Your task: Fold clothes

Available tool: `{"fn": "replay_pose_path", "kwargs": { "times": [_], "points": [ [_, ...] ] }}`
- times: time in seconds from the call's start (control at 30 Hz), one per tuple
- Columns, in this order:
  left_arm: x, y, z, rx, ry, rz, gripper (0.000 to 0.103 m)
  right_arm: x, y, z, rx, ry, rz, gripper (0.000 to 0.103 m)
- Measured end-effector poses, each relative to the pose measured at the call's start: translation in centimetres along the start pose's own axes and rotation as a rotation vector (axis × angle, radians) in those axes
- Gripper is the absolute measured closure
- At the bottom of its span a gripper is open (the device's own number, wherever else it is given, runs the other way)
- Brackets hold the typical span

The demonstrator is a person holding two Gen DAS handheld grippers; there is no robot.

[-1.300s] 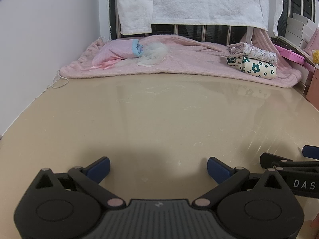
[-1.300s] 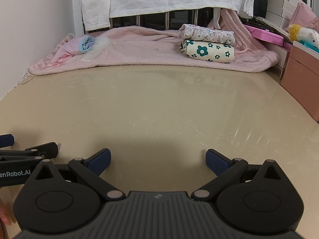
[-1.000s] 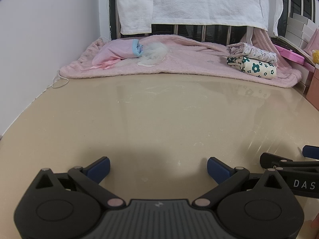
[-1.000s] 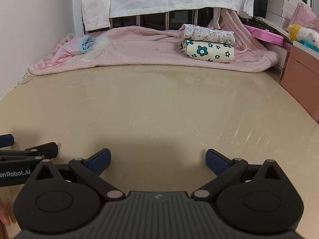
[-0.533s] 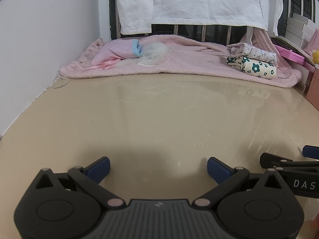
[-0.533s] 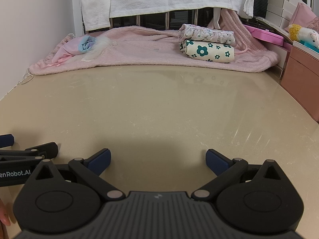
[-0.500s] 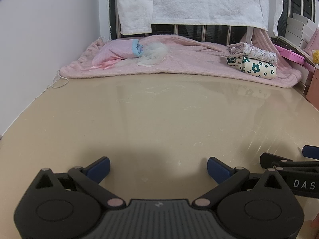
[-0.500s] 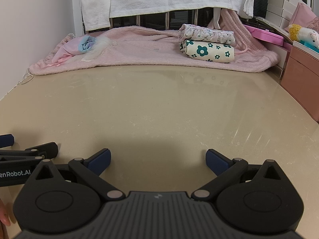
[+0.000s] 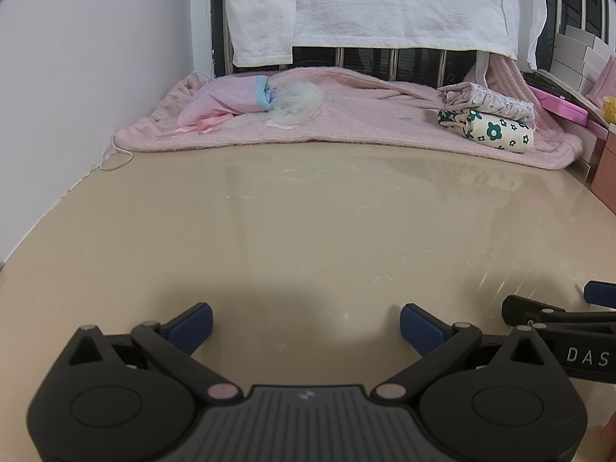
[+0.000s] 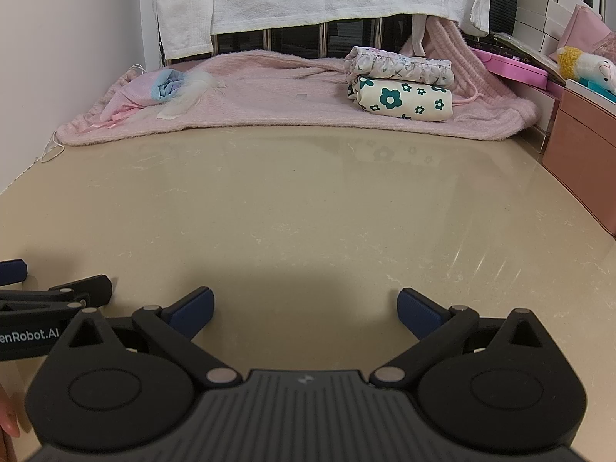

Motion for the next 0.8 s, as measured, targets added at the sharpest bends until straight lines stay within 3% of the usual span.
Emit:
{"fn": "replay_pose_path", "kwargs": {
  "times": [0.8],
  "points": [
    [-0.17, -0.14, -0.04, 0.0, 0.0, -0.001, 0.0, -0.06, 0.01, -0.04, 0.0, 0.0, 0.0, 0.0]
  ]
}}
Point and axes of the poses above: each gripper's, at about its wrist camera, not at the fingertips, and y roughly against the way its jaws point, x to its left, z to its top, the point moved 9 cm from there along -y, roughly the way its jaws point, and after that the axes turned 1 degree about z, right-handed, at the moved point
